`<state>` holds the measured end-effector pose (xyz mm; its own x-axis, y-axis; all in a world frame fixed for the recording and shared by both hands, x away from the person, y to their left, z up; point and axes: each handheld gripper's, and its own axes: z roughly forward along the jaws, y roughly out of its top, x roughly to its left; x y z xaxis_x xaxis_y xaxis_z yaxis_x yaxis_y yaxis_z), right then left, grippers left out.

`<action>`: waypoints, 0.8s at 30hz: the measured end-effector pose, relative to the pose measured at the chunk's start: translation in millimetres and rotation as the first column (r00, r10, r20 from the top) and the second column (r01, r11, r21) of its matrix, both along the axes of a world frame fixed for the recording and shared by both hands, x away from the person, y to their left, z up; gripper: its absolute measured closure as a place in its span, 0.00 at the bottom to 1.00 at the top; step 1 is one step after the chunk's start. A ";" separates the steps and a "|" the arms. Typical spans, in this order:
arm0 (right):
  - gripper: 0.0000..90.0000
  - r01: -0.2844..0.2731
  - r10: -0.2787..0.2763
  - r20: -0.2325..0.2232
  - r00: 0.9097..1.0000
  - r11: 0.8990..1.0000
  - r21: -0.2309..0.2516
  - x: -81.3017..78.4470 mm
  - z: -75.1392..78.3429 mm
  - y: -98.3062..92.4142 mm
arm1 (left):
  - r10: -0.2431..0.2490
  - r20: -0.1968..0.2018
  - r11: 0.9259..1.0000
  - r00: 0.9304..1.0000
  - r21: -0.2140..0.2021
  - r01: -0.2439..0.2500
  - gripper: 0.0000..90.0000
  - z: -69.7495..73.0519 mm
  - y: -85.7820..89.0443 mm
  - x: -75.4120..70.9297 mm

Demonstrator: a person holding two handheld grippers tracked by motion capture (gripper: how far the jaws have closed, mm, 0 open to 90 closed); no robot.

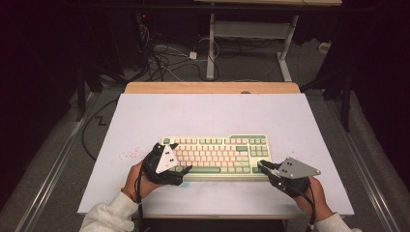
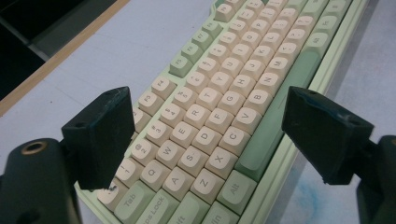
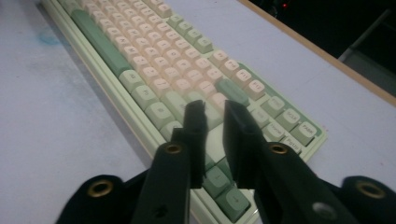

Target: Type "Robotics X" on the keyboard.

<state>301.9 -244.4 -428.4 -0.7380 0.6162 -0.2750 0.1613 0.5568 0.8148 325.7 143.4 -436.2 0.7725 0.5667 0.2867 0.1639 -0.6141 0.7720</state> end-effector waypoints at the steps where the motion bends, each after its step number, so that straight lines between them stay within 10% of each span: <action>1: 0.96 0.003 -0.003 -0.003 1.000 1.000 0.001 0.4 0.2 -0.4 | 0.000 0.000 1.000 1.000 0.002 0.000 0.19 -0.1 1.1 -0.5; 24: 1.00 0.006 -0.006 -0.048 0.999 1.000 0.000 16.1 12.6 10.9 | 0.034 -0.004 0.999 0.999 -0.017 -0.035 0.19 -1.3 25.7 -14.3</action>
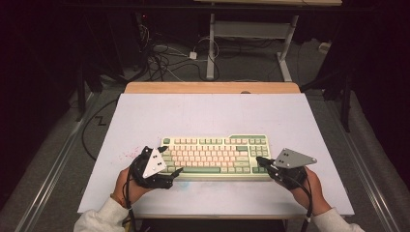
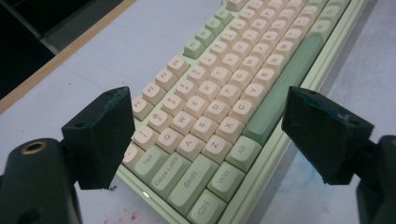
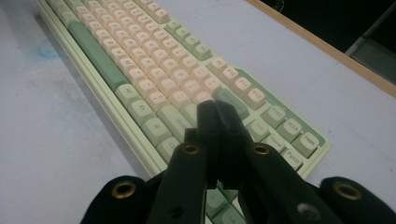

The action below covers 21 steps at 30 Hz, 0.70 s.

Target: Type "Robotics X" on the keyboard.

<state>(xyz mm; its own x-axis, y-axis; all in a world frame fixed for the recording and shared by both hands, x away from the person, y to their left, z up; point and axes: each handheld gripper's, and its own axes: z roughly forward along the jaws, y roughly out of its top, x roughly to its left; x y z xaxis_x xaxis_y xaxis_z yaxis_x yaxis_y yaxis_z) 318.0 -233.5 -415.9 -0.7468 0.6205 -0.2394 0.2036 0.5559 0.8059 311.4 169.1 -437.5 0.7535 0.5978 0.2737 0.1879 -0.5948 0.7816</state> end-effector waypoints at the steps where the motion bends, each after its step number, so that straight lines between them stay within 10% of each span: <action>1: 1.00 -0.005 0.005 0.000 1.000 1.000 -0.005 1.0 0.1 2.0 | 0.002 0.003 1.000 1.000 0.001 -0.002 0.19 -0.3 1.0 -0.7; 21: 1.00 -0.034 0.030 -0.057 0.998 0.997 -0.066 18.0 -13.9 31.1 | 0.001 0.000 1.000 1.000 0.014 -0.001 0.19 -5.7 5.5 -3.7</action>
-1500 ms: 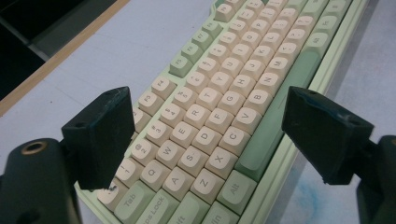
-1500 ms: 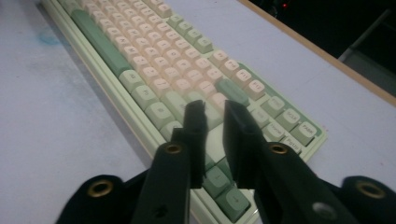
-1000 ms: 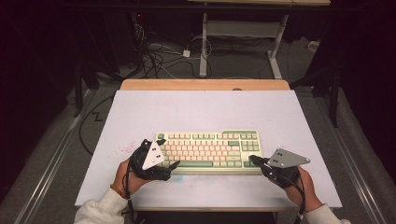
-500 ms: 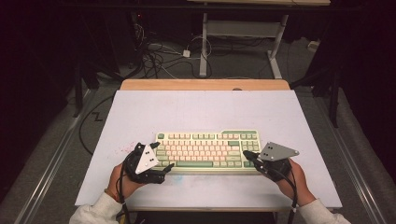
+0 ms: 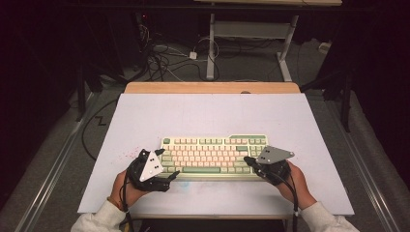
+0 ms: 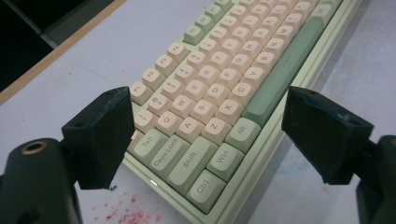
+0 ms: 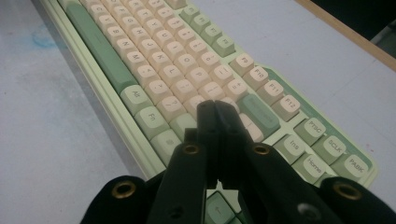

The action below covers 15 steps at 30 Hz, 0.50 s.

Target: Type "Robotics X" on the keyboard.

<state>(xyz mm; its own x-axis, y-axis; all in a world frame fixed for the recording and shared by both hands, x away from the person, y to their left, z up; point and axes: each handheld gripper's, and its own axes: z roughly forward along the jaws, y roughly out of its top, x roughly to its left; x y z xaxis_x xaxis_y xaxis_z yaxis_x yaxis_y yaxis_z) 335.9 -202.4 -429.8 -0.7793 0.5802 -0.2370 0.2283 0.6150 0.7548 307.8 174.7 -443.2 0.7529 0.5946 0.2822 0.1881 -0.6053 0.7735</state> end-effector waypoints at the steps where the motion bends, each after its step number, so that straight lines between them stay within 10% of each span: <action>1: 1.00 0.001 -0.001 -0.001 1.000 1.000 -0.003 0.9 -1.1 1.2 | 0.001 0.001 1.000 1.000 0.001 -0.001 0.19 0.0 0.1 0.1; 15: 1.00 0.000 -0.001 -0.027 1.000 0.999 -0.043 10.0 -12.8 9.5 | 0.005 0.002 1.000 1.000 0.000 -0.005 0.19 0.3 2.0 0.9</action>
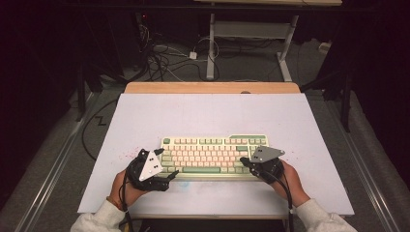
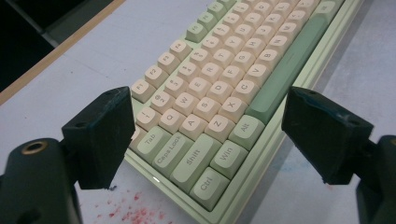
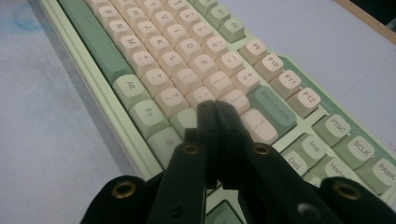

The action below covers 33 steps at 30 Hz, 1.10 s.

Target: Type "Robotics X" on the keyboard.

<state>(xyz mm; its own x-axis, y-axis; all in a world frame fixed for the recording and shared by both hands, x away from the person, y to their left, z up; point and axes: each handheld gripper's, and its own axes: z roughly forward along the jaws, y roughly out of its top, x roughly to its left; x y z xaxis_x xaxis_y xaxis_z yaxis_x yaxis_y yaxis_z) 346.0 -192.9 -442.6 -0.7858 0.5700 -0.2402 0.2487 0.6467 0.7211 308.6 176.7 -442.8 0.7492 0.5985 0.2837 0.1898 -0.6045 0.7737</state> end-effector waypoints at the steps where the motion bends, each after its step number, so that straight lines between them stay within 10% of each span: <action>1: 1.00 0.001 -0.001 -0.003 1.000 1.000 -0.001 0.3 -0.5 0.2 | 0.000 0.000 1.000 1.000 -0.001 0.000 0.19 0.0 0.1 0.1; 33: 1.00 -0.003 0.003 -0.018 1.000 1.000 -0.023 2.3 -8.0 1.5 | -0.014 -0.013 1.000 1.000 0.021 0.014 0.19 -2.2 -1.6 0.7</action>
<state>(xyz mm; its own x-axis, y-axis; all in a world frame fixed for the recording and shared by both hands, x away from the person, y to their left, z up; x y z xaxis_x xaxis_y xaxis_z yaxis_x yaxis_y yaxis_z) 348.2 -191.5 -450.6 -0.7917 0.5622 -0.2389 0.2599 0.6640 0.7011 309.3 175.1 -445.1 0.7609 0.5821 0.2866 0.1909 -0.6230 0.7586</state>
